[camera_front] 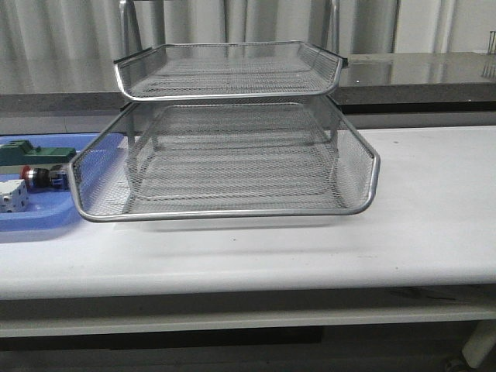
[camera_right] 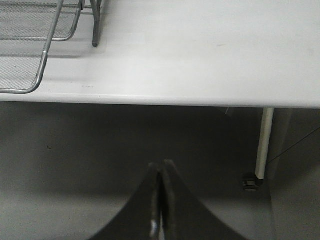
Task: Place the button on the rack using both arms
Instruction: 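Move the left gripper above the red push-button in the blue bin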
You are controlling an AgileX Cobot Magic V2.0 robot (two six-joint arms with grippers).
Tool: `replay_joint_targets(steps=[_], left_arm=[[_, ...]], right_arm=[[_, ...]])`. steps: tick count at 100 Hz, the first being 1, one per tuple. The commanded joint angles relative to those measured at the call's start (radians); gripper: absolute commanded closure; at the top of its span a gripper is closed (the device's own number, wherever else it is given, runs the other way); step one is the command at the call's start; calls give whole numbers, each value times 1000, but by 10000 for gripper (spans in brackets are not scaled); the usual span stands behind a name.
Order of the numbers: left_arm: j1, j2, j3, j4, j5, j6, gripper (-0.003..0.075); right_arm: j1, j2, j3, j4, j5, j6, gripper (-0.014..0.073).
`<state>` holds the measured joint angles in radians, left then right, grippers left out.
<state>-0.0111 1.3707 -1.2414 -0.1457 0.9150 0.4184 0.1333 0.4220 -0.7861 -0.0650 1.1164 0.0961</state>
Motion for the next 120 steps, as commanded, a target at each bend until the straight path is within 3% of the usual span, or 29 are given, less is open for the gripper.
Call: replay_joint_targets(steps=[1, 9, 21, 28, 48, 78, 97, 120], left_arm=[[0, -8, -44, -50, -17, 46, 664], [0, -2, -44, -50, -13, 86, 513], [0, -2, -44, -47, -21, 106, 196], [0, -2, -44, -47, -23, 106, 106], [0, 5, -44, -56, -54, 117, 92], [0, 120, -50, -56, -216, 379, 92], [0, 253, -148, -56, -207, 417, 92], [0, 445, -363, -34, -85, 419, 92]], right_arm=[[-6, 8, -32, -12, -60, -3, 665], [-6, 8, -32, -12, -60, -3, 665], [-6, 8, -32, -12, -60, -3, 665], [-6, 8, -32, -12, -60, -3, 665], [-6, 8, -32, -12, -60, -3, 665], [-6, 8, -32, -12, -60, -3, 665], [-6, 8, -32, -12, -60, -3, 665], [-6, 8, -32, -12, -60, -3, 665]])
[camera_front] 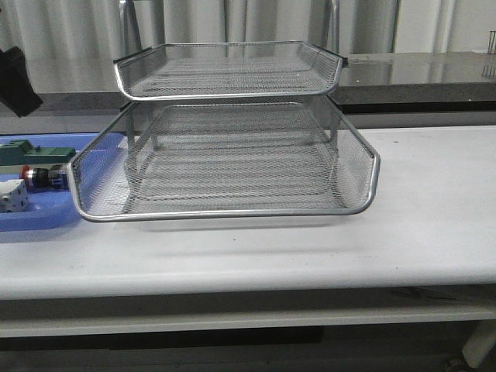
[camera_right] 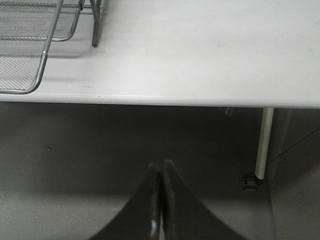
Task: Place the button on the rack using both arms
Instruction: 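Move the left gripper above the red push-button in the blue bin, then lower the left gripper and grasp the red push-button's body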
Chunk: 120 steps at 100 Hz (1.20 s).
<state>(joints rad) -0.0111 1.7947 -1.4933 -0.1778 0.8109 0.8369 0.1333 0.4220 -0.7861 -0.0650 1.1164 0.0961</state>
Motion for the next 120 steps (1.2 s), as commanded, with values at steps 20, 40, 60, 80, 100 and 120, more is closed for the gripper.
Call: replay_joint_targets(steps=[20, 40, 60, 80, 100, 120], left_arm=[[0, 192, -326, 51, 148, 5, 92], [0, 324, -483, 68, 217, 7, 92], [0, 392, -545, 96, 222, 9, 92], [0, 440, -554, 118, 216, 9, 92], [0, 470, -557, 138, 190, 9, 92], [0, 501, -558, 139, 183, 9, 92]], right_arm=[[-6, 8, -32, -12, -60, -3, 665], [-6, 8, -32, -12, -60, -3, 665], [-6, 8, -32, -12, -60, -3, 665], [-6, 8, -32, -12, -60, -3, 665], [-6, 8, -32, -12, -60, -3, 665], [-6, 8, -32, -12, -60, -3, 665]])
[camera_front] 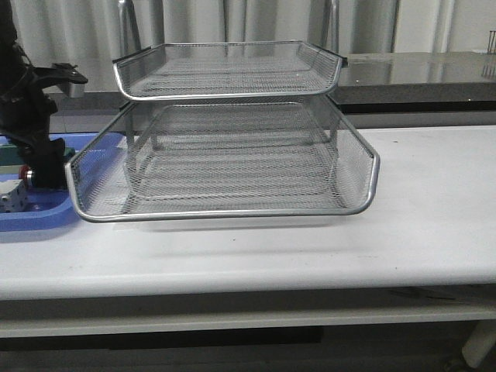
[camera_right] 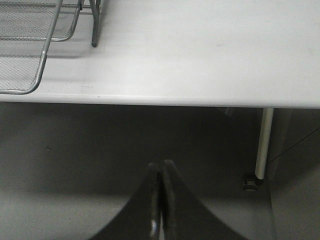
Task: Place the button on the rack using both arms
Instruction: 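Lower the left gripper and grasp the red push-button's body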
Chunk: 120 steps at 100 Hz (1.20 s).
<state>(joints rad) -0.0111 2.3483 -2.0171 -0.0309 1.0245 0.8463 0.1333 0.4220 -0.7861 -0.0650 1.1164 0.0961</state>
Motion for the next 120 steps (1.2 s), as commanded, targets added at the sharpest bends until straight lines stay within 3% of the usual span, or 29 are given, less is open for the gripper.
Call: replay_joint_targets(steps=[1, 38, 47, 54, 67, 86, 104, 120], left_arm=[[0, -53, -34, -7, -30, -1, 92], [0, -23, -34, -9, -66, -1, 95], [0, -23, -34, -9, -72, -1, 125], [0, -23, -34, -9, -77, -1, 190], [0, -23, -34, -9, -79, -1, 389], [0, -23, -34, -7, -79, 7, 622], [0, -27, -36, 15, -74, 9, 733], [2, -44, -80, 21, -37, 9, 741]], right_arm=[[-6, 8, -32, -12, -60, -3, 665], [-6, 8, -32, -12, -60, -3, 665], [-6, 8, -32, -12, -60, -3, 665], [-6, 8, -32, -12, -60, -3, 665], [-6, 8, -32, -12, -60, -3, 665], [-6, 8, -32, -12, -60, -3, 665], [-6, 8, -32, -12, -60, -3, 665], [-6, 8, -32, -12, -60, -3, 665]])
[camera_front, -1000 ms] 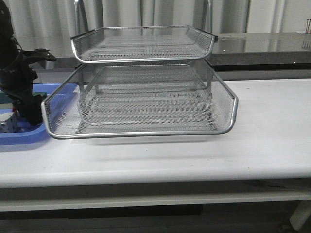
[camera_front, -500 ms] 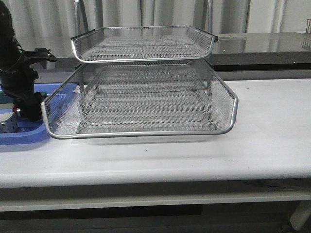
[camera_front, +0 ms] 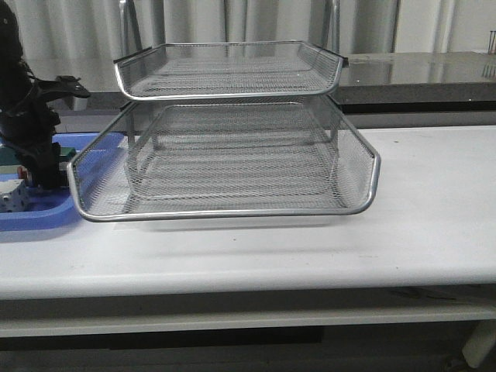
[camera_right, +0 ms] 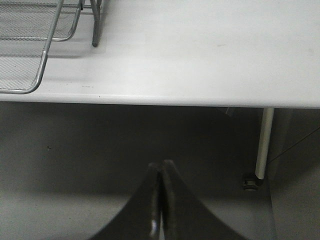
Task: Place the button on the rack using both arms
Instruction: 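Lower the left gripper and grasp the red push-button's body, then lift the button and carry it over the pulled-out middle tray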
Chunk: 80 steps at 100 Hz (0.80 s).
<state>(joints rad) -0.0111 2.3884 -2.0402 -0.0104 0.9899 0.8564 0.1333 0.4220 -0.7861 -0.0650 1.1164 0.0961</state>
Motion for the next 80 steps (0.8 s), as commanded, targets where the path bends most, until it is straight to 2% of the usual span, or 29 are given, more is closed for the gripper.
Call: replay_joint_targets(steps=[1, 26, 41, 80], left_arm=[[2, -86, -65, 4, 5, -1, 741], [17, -137, -222, 10, 195, -3, 741], [19, -208, -244, 10, 274, -3, 741], [6, -426, -238, -85, 280, -84, 741]], right_arm=[[-6, 8, -32, -12, -60, -3, 665], [-6, 8, -32, -12, -60, -3, 665], [-6, 8, -32, -12, -60, -3, 665], [-6, 8, -32, -12, -60, -3, 665]])
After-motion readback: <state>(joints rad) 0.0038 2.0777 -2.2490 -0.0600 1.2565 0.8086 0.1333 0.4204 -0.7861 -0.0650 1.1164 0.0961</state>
